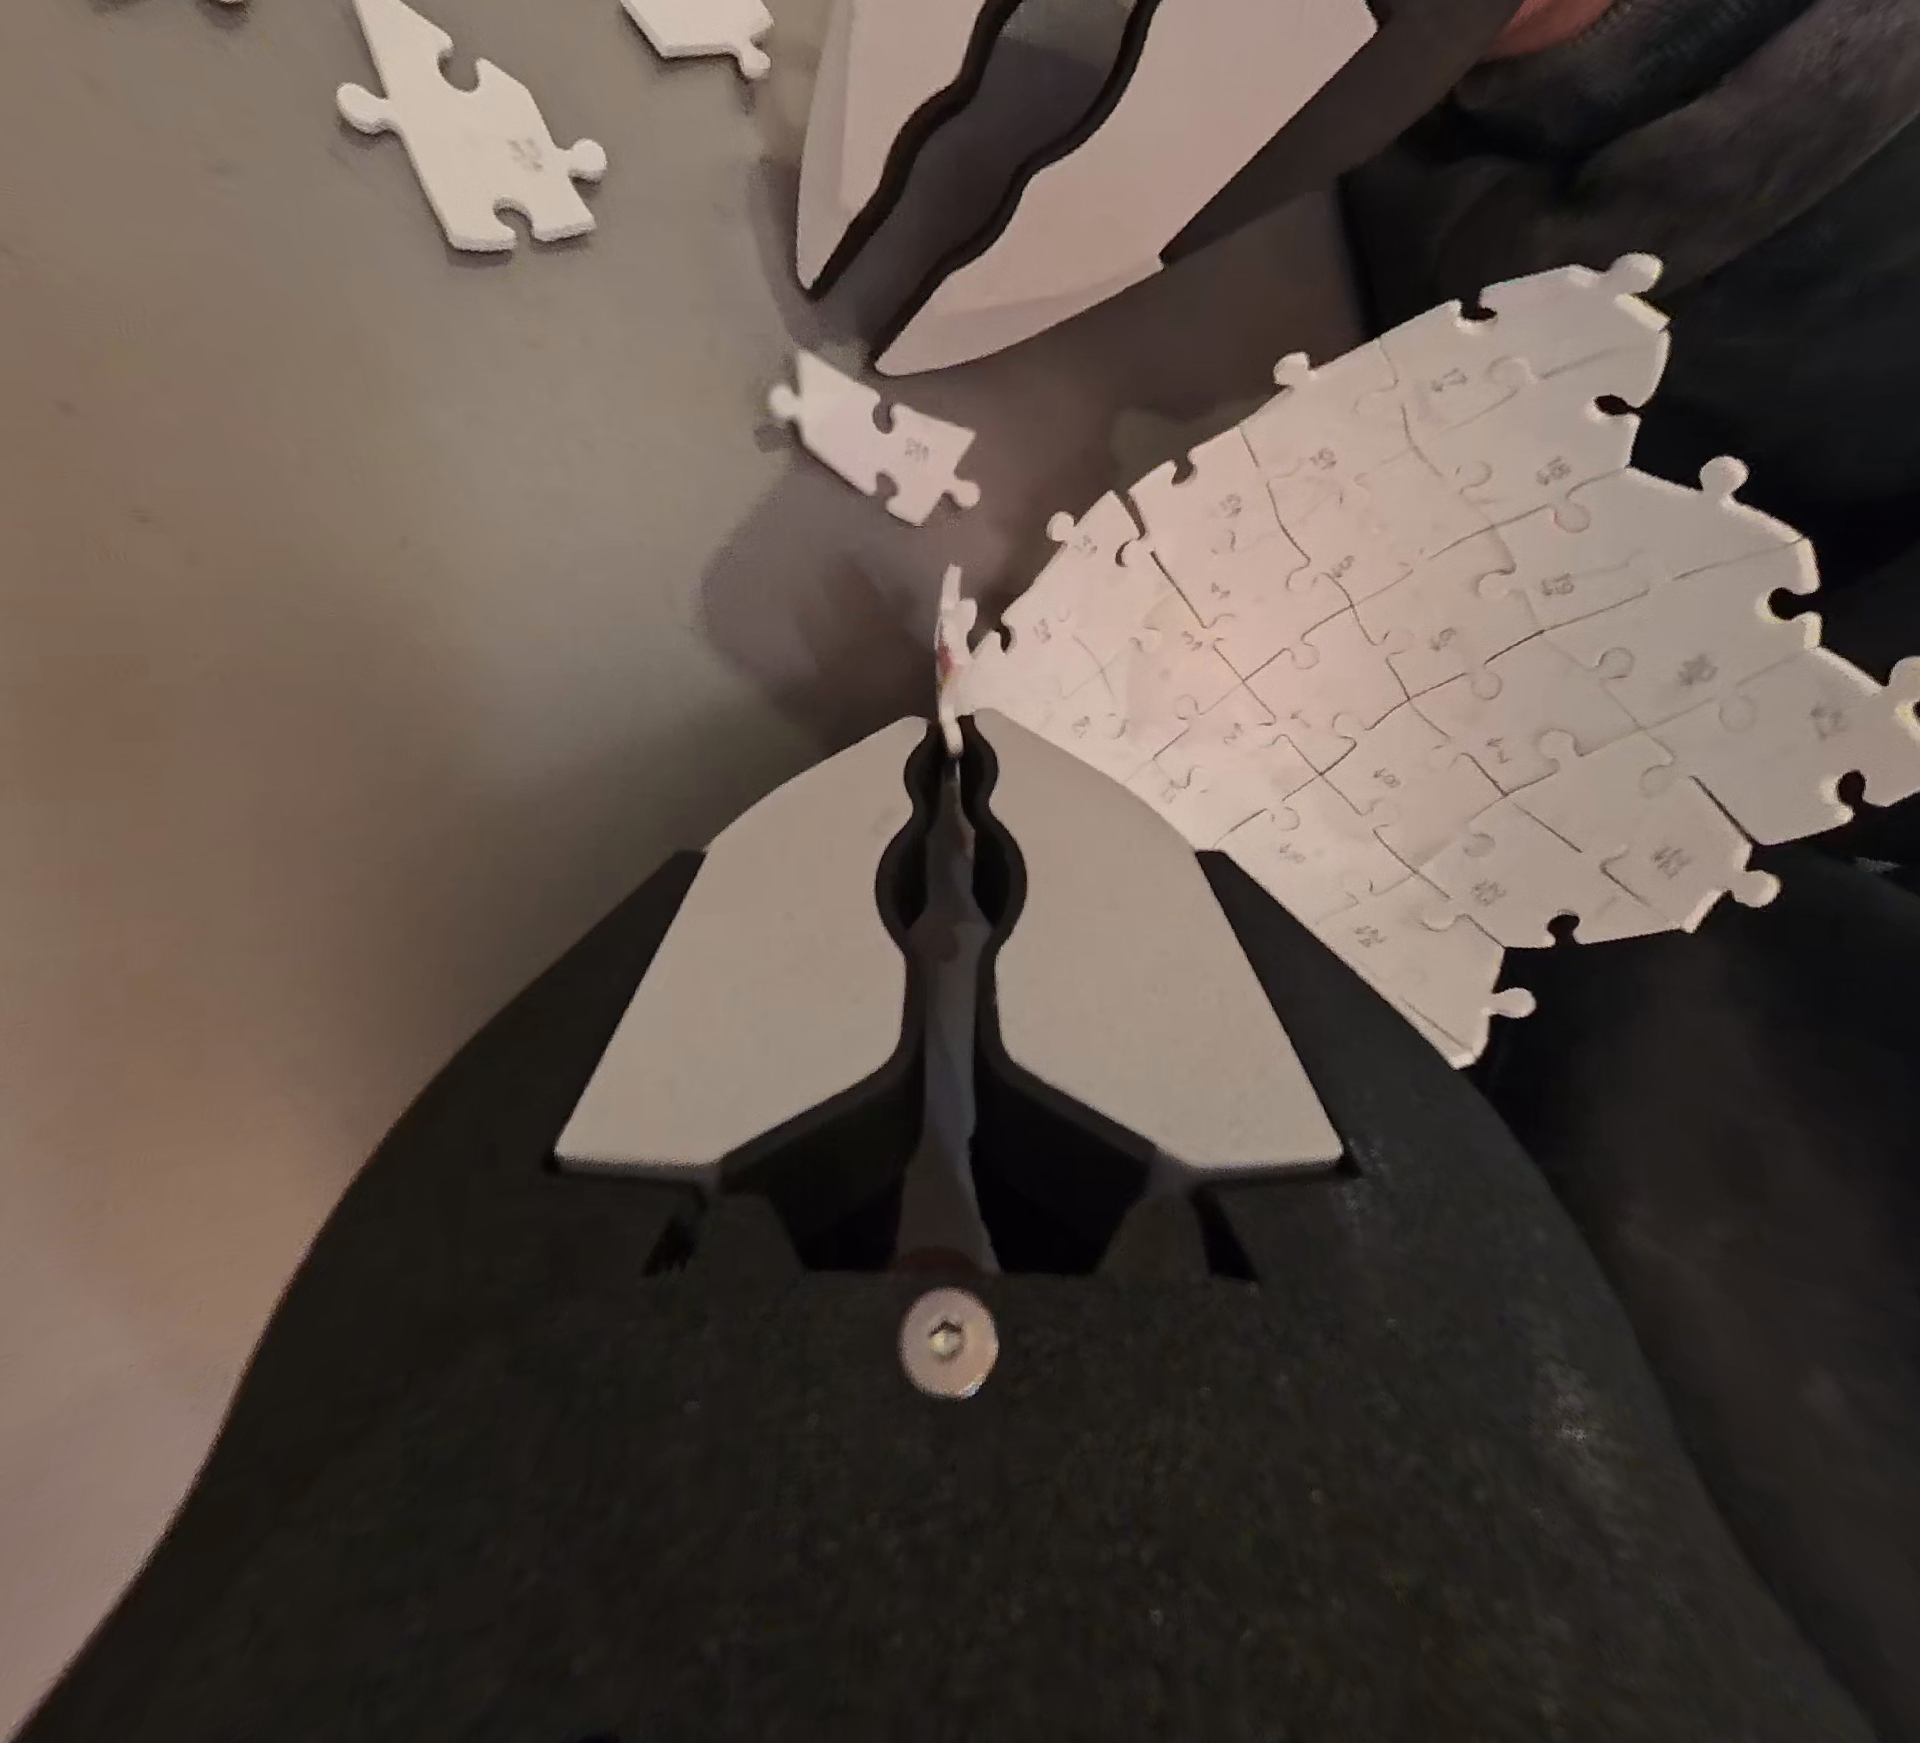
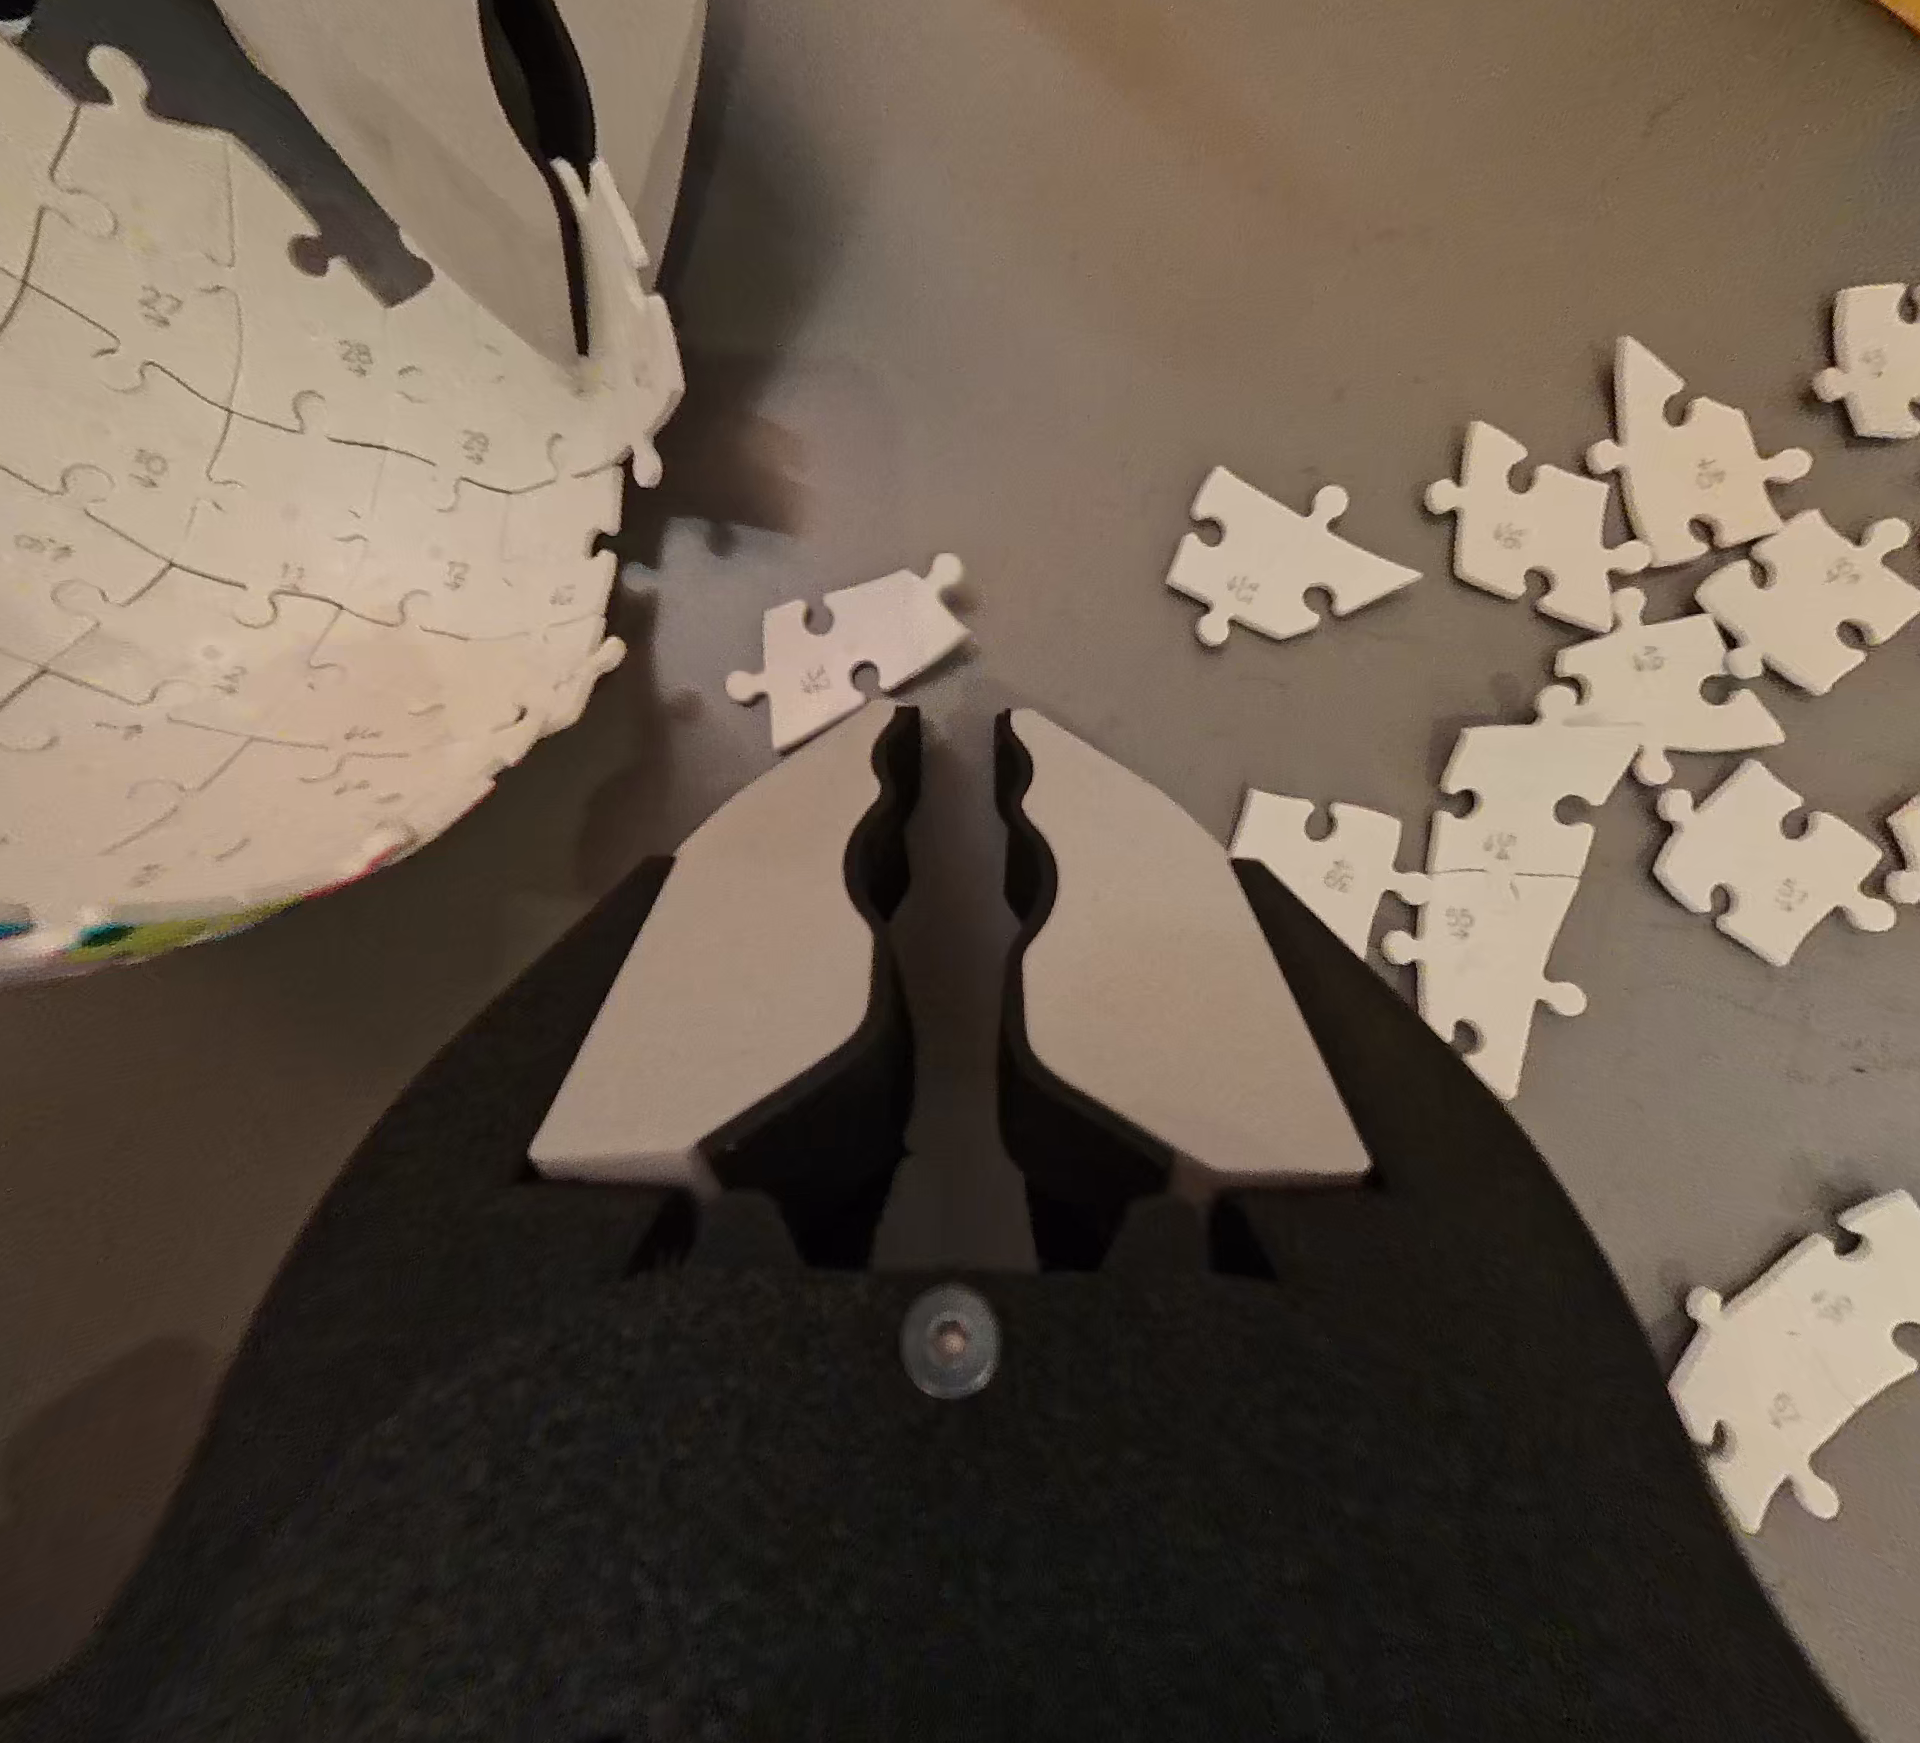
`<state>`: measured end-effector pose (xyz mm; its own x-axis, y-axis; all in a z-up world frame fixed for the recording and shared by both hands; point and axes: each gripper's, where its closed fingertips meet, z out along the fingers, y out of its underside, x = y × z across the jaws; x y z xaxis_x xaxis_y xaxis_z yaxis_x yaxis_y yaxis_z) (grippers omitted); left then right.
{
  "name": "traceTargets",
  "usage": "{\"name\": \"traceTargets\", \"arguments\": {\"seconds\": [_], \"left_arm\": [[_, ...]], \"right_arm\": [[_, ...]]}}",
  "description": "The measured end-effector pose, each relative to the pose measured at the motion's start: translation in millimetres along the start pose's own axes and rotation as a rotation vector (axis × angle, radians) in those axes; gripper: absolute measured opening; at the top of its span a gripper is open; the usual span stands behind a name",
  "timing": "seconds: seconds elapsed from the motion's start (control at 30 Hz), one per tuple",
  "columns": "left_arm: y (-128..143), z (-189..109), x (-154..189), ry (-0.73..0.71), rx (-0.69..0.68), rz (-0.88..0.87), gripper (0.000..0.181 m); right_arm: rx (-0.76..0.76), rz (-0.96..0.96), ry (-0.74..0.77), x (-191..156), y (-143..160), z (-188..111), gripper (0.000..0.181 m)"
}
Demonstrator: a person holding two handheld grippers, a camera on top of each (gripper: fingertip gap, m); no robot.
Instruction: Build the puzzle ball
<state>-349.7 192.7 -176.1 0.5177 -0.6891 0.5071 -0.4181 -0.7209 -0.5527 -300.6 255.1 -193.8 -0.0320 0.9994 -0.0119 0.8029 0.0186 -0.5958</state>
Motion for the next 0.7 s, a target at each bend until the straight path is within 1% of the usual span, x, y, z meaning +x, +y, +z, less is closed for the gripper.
{"name": "traceTargets", "arguments": {"seconds": [0.03, 0.2, 0.27, 0.4, 0.63, 0.7], "left_arm": [[0.0, 0.2, -0.3, -0.002, -0.001, -0.001, 0.003], [0.7, 0.8, -1.7, -0.002, -0.004, -0.008, 0.002], [0.6, 0.9, -2.0, -0.003, -0.005, -0.011, 0.002], [0.5, 0.7, -1.6, -0.005, -0.004, -0.008, 0.002], [0.7, 0.6, -1.6, -0.005, -0.005, -0.008, 0.002], [0.7, 0.5, -1.6, -0.006, -0.005, -0.008, 0.002]], "right_arm": [[0.001, -0.001, -0.004, -0.4, -0.6, -0.2, 0.013], [0.019, -0.011, -0.024, -5.9, -5.2, -2.7, 0.013], [0.010, -0.004, -0.060, -12.5, -4.7, -2.1, 0.009], [0.009, -0.017, -0.062, -17.8, -5.1, 0.3, 0.009], [0.024, -0.005, -0.054, -13.0, -9.1, -5.9, 0.009], [0.012, 0.017, -0.111, -18.4, -8.2, -6.8, 0.008]]}}
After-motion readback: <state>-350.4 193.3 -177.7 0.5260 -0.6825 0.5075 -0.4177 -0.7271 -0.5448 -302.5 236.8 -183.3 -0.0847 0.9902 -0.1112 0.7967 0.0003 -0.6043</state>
